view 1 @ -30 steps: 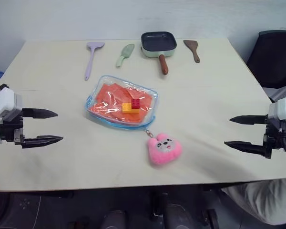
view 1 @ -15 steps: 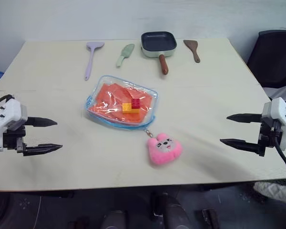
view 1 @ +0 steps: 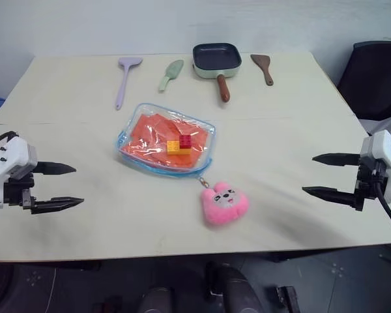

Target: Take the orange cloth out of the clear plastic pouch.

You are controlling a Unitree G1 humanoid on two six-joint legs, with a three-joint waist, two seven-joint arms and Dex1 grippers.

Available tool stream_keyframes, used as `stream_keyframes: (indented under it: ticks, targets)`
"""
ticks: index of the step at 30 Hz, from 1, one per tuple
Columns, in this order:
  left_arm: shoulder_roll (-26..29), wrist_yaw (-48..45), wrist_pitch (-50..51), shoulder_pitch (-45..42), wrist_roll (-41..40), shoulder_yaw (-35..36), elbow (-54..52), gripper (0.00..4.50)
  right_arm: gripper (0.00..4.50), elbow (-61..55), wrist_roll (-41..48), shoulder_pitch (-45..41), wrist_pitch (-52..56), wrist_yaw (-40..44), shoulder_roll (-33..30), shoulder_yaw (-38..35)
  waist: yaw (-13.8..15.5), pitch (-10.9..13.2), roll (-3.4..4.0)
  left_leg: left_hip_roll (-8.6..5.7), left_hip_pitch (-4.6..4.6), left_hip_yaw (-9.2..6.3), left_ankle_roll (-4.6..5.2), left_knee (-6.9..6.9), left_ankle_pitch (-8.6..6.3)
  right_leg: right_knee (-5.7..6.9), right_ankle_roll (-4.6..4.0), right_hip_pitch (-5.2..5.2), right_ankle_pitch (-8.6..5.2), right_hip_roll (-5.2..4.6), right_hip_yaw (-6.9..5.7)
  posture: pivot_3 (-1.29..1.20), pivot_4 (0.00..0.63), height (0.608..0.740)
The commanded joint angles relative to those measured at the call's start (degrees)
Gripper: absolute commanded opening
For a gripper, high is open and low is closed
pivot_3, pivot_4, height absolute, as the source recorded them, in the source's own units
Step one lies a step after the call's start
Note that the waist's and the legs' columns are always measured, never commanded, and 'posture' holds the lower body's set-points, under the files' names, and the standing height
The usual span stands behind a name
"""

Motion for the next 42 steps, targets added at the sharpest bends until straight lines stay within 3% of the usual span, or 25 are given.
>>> stream_keyframes:
  ticks: [1, 9, 14, 22, 28, 38, 42]
  targets:
    - [-2.67, 2.49, 0.22, -5.87, -1.86, -1.97, -1.30, 4.42, 4.50, -2.85, 1.04, -0.99, 0.44, -1.61, 1.16, -0.15, 0.03, 0.00, 0.00, 0.00, 0.00, 0.00, 0.00, 0.00, 0.00, 0.01, 0.00, 0.01, 0.00, 0.00, 0.00, 0.00, 0.150, 0.740]
    - [-16.00, 5.54, -3.77, -27.37, 4.69, -19.46, 4.62, 4.42, 4.50, -17.28, 8.45, -1.96, 7.99, -10.71, 8.15, 2.14, 0.96, 0.00, -0.01, -0.10, -0.11, 0.22, -0.10, 0.45, -0.01, 0.36, 0.00, 0.00, 0.03, 0.02, -0.16, 0.00, 0.150, 0.740]
    - [-25.04, 6.70, -17.47, -40.96, 15.26, -28.84, 22.20, 4.42, 4.50, -24.17, 11.25, -1.10, 10.79, -15.70, 10.60, 3.37, 1.44, -0.01, -0.02, -0.19, -0.17, 0.23, -0.14, 0.73, -0.05, 0.35, -0.01, 0.08, 0.05, 0.12, -0.19, 0.00, 0.150, 0.740]
    - [-37.82, 7.04, -32.03, -58.77, 23.66, -34.01, 53.67, 4.42, 4.50, -30.51, 14.32, 3.45, 12.87, -21.95, 12.16, 0.78, 1.48, -0.01, -0.07, -0.25, -0.20, 0.20, -0.06, 0.74, -0.08, 0.33, 0.04, 0.11, 0.09, 0.12, -0.23, 0.00, 0.150, 0.740]
    - [-44.14, 9.98, -35.46, -63.95, 26.61, -33.15, 66.48, 4.42, 4.50, -34.83, 16.97, 8.00, 13.77, -26.50, 12.62, -3.01, 1.31, -0.01, -0.10, -0.25, -0.18, 0.20, 0.01, 0.73, -0.12, 0.34, 0.08, 0.12, 0.11, 0.11, -0.24, 0.00, 0.150, 0.740]
    - [-50.03, 15.72, -38.20, -64.84, 32.17, -34.22, 70.61, 4.42, 4.50, -38.94, 21.37, 10.67, 15.16, -31.48, 10.88, -7.76, 1.44, 0.00, -0.13, -0.25, -0.18, 0.16, 0.06, 0.74, -0.14, 0.31, 0.10, 0.15, 0.12, 0.09, -0.23, 0.00, 0.150, 0.740]
    - [-50.06, 15.65, -38.03, -64.62, 32.68, -33.29, 70.69, 3.57, 4.50, -39.97, 22.75, 11.38, 15.48, -32.95, 10.47, -8.72, 1.39, 0.00, -0.14, -0.24, -0.17, 0.00, 0.07, 0.71, -0.15, 0.31, 0.10, 0.15, 0.12, 0.10, -0.21, 0.00, 0.150, 0.740]
